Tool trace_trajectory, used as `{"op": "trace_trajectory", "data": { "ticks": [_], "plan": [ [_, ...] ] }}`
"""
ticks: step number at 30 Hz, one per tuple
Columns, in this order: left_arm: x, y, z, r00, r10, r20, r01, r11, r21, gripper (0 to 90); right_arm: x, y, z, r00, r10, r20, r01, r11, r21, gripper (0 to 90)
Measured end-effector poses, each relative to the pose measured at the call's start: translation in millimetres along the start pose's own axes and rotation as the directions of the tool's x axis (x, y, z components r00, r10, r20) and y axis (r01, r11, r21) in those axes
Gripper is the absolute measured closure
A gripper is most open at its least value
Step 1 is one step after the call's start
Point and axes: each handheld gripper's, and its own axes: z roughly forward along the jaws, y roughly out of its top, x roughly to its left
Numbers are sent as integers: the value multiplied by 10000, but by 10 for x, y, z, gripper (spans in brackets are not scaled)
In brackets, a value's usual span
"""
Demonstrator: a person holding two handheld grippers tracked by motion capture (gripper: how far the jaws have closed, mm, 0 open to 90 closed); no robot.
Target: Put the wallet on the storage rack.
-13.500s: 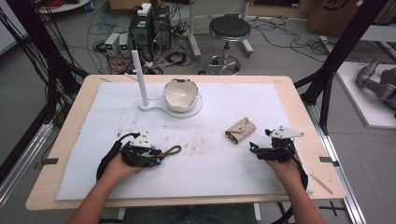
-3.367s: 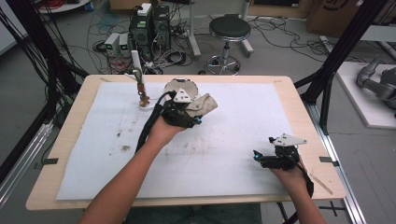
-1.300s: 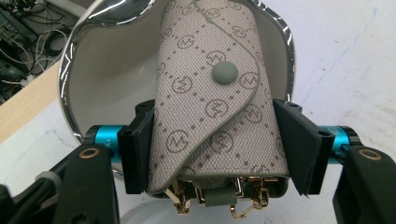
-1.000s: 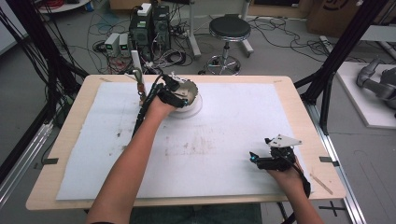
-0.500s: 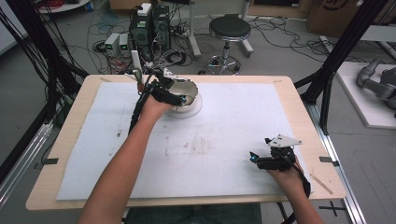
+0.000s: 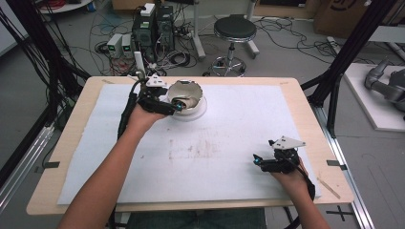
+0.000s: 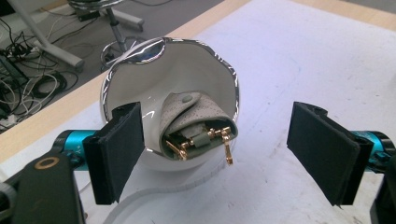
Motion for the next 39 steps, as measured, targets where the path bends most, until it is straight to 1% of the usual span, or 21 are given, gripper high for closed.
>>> {"op": "trace_trajectory", "data": {
  "ticks": [4,7,10,15,18,23,25,28,32,36,37,39],
  "plan": [
    [-49,-62,-109,9999,-125,115,129,9992,-387,180,5,20,29,10000,-68,-51,68,10000,10,170],
    [-74,-108,-164,9998,-119,163,127,9985,-526,179,13,37,41,9999,-98,-76,98,10000,-3,170],
    [-90,-176,-224,9999,-55,141,63,9985,-550,176,21,50,51,9999,-141,-91,141,9999,-33,170],
    [-118,-370,-317,9999,-2,132,9,9986,-532,174,30,69,60,9998,-154,-121,153,9999,-74,170],
    [-107,-500,-382,9993,-294,249,310,9974,-645,173,33,69,58,9998,-164,-120,162,9998,-92,169],
    [-77,-691,-489,9983,-550,200,563,9962,-671,172,27,66,47,9999,-119,-113,117,9998,-133,170],
    [-72,-780,-535,9967,-779,220,794,9941,-739,172,22,64,49,9998,-151,-98,149,9998,-147,169],
    [-79,-878,-588,9943,-998,365,1027,9907,-895,171,17,62,46,9998,-148,-105,146,9998,-143,170],
    [-81,-985,-662,9936,-1056,406,1094,9880,-1089,171,16,64,36,9998,-195,-24,194,9995,-252,170],
    [-81,-1069,-737,9942,-1006,388,1050,9855,-1334,171,8,65,36,9999,-131,20,132,9995,-294,169],
    [-77,-1091,-752,9948,-942,390,987,9858,-1359,171,3,67,33,9999,-107,7,108,9995,-295,169],
    [-43,-1155,-790,9944,-970,425,1021,9847,-1415,172,-6,64,36,10000,-66,32,67,9994,-339,170]
  ]
}}
